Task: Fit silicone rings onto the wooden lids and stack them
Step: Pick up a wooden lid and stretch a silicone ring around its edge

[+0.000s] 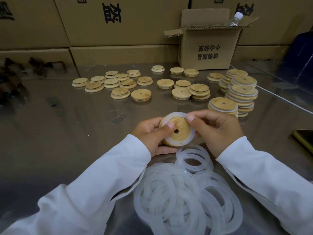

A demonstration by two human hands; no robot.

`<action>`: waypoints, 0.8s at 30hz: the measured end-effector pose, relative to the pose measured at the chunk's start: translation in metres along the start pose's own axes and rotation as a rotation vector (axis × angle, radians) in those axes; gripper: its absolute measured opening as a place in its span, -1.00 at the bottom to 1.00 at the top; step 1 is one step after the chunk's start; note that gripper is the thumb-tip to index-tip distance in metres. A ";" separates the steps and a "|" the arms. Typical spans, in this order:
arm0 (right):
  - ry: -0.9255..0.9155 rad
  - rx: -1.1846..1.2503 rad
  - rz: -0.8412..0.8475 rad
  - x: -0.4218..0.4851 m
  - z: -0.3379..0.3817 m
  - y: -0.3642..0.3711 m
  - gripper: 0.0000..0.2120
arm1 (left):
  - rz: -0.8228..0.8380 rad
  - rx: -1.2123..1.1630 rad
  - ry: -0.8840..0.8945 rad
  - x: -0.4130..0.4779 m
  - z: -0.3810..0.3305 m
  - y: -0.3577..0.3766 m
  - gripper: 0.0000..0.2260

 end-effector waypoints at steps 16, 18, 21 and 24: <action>0.038 -0.004 -0.024 -0.001 -0.002 0.001 -0.89 | 0.000 0.017 0.009 -0.002 0.000 0.001 -0.88; 0.044 -0.006 -0.022 -0.001 -0.002 0.001 -0.90 | -0.006 0.022 0.021 -0.003 0.000 0.001 -0.89; 0.050 -0.010 -0.021 0.000 -0.002 0.000 -0.91 | -0.012 0.021 0.036 -0.003 0.000 0.000 -0.89; 0.059 -0.015 -0.020 0.001 -0.003 -0.001 -0.90 | -0.012 0.016 0.036 -0.002 0.001 -0.001 -0.87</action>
Point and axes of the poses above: each hand's wrist, its own x-axis towards the middle knuckle, its own y-axis out of the palm, z = x × y, the point moved 4 cm from there along x, towards the middle knuckle, and after that the axes turned 11 degrees about -y, right-handed, at the moved point
